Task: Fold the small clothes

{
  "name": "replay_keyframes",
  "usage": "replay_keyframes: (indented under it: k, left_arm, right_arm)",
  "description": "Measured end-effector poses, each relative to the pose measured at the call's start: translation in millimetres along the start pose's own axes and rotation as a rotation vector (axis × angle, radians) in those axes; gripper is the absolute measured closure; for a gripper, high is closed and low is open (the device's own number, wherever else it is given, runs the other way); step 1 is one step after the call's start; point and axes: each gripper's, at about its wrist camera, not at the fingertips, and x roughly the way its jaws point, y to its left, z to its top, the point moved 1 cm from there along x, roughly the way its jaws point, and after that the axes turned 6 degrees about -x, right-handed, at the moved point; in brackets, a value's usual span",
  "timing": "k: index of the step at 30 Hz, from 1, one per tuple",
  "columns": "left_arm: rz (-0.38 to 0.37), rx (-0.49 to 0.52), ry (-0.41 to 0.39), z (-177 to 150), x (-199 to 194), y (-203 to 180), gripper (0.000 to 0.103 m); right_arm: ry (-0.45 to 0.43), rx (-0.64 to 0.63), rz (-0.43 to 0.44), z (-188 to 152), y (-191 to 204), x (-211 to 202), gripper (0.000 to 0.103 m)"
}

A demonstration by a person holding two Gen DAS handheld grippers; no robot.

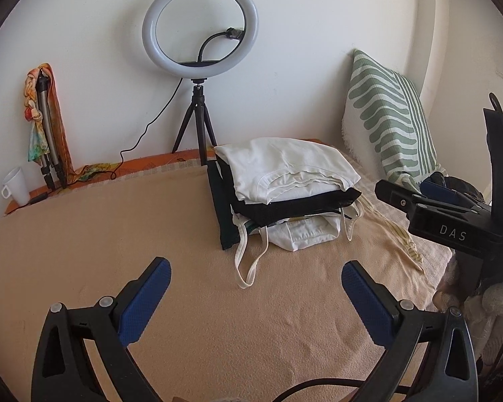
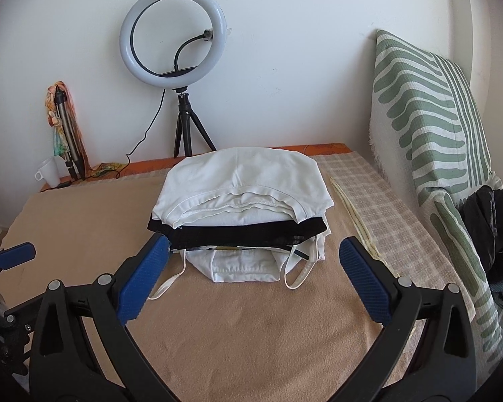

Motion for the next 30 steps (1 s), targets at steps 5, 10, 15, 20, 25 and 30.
replay_keyframes:
  k: [5, 10, 15, 20, 25, 30]
  left_arm:
    - [-0.001, 0.0, -0.008, -1.0, -4.9, 1.2, 0.0]
    - [-0.014, -0.003, -0.012, -0.7, -11.2, 0.8, 0.0]
    - [-0.003, 0.003, -0.033, 0.3, -17.6, -0.3, 0.0]
    - [-0.007, -0.003, -0.038, 0.3, -20.8, -1.2, 0.0]
    - [-0.007, -0.008, -0.047, 1.7, -23.0, -0.1, 0.0]
    - [-0.011, -0.018, -0.05, 2.5, -25.0, 0.8, 0.0]
  right_arm:
    - [-0.002, 0.01, -0.009, -8.4, 1.9, -5.4, 0.0]
    - [-0.003, 0.017, -0.011, -10.4, 1.5, -10.5, 0.0]
    - [0.005, 0.045, -0.001, -12.0, -3.7, -11.7, 0.0]
    - [0.002, 0.038, -0.003, -12.9, -4.1, -14.6, 0.0]
    - [-0.006, 0.028, -0.002, -10.5, -3.2, -17.8, 0.0]
    - [-0.013, 0.028, 0.001, -7.6, -2.5, -19.8, 0.0]
